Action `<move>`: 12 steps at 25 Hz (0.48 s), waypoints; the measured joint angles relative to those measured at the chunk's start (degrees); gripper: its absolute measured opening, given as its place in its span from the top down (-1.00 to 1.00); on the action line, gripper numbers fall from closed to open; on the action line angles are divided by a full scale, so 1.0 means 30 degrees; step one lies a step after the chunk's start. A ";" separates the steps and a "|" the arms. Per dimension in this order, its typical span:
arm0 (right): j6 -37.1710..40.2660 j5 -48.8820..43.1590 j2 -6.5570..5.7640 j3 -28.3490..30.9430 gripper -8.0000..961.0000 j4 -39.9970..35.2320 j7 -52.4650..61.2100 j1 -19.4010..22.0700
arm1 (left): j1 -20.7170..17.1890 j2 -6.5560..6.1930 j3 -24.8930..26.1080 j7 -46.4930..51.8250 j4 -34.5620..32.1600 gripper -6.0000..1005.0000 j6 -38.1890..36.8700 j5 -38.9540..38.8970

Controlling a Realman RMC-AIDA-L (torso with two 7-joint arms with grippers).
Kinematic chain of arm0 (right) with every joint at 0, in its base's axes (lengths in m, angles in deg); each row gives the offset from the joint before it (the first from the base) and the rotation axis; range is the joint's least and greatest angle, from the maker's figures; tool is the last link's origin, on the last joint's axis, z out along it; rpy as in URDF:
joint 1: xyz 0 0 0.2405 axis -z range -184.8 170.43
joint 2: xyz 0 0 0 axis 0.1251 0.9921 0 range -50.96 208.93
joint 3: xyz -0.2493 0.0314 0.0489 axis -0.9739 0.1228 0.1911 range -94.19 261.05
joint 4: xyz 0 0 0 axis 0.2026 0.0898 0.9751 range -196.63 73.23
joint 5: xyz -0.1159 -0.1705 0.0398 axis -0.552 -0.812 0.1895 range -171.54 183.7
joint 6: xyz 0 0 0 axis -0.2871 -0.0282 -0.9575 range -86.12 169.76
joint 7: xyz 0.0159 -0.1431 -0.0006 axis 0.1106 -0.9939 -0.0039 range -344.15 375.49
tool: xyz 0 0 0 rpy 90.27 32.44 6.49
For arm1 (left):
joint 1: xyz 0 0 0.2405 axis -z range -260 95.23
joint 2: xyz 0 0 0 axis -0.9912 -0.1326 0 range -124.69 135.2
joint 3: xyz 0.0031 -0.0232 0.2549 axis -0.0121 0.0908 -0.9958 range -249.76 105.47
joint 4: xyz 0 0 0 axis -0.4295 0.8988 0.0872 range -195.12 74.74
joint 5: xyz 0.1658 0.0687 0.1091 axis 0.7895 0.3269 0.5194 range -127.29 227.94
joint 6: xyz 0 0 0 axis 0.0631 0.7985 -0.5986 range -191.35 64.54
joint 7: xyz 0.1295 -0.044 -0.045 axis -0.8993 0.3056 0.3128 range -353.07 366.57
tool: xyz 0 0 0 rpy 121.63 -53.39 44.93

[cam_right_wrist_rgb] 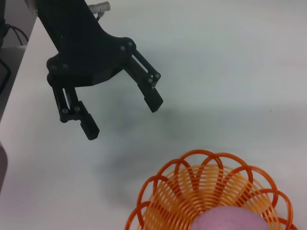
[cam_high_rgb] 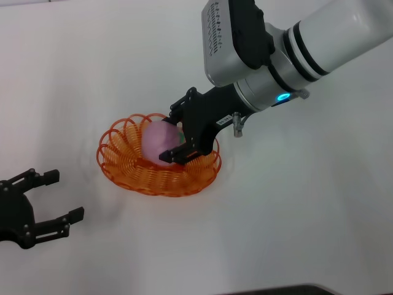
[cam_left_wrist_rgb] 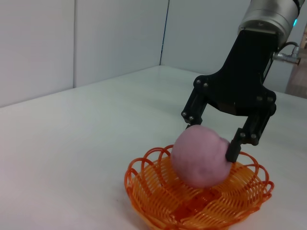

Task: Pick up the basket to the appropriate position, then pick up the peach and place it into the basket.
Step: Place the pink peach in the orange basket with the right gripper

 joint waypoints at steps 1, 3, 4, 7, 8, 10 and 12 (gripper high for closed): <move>-0.0003 0.0002 0.0000 0.0001 0.13 0.0003 0.0004 0.0013 | 0.0000 0.0001 0.0001 0.0000 0.0000 -0.76 0.0006 -0.0010; -0.0023 0.0004 0.0000 0.0000 -0.04 0.0005 0.0009 0.0025 | 0.0000 0.0001 0.0000 0.0001 -0.0001 -0.76 0.0040 -0.0034; -0.0033 0.0005 0.0000 0.0001 -0.13 0.0008 0.0016 0.0024 | 0.0000 0.0000 0.0001 0.0001 -0.0005 -0.76 0.0029 -0.0038; -0.0039 0.0005 0.0000 0.0000 -0.39 0.0011 0.0033 -0.0013 | 0.0000 0.0001 0.0013 0.0000 -0.0046 -0.76 -0.0046 -0.0049; -0.0042 0.0005 0.0000 0.0001 -0.53 0.0011 0.0039 -0.0028 | 0.0000 0.0001 0.0019 0.0000 -0.0058 -0.76 -0.0052 -0.0053; -0.0046 0.0005 0.0000 0.0000 -0.80 0.0012 0.0043 -0.0045 | 0.0000 0.0001 0.0028 0.0000 -0.0062 -0.76 -0.0054 -0.0057; -0.0058 0.0004 0.0000 0.0001 -0.87 0.0011 0.0032 -0.0061 | 0.0000 0.0000 0.0032 0.0001 -0.0063 -0.76 -0.0054 -0.0058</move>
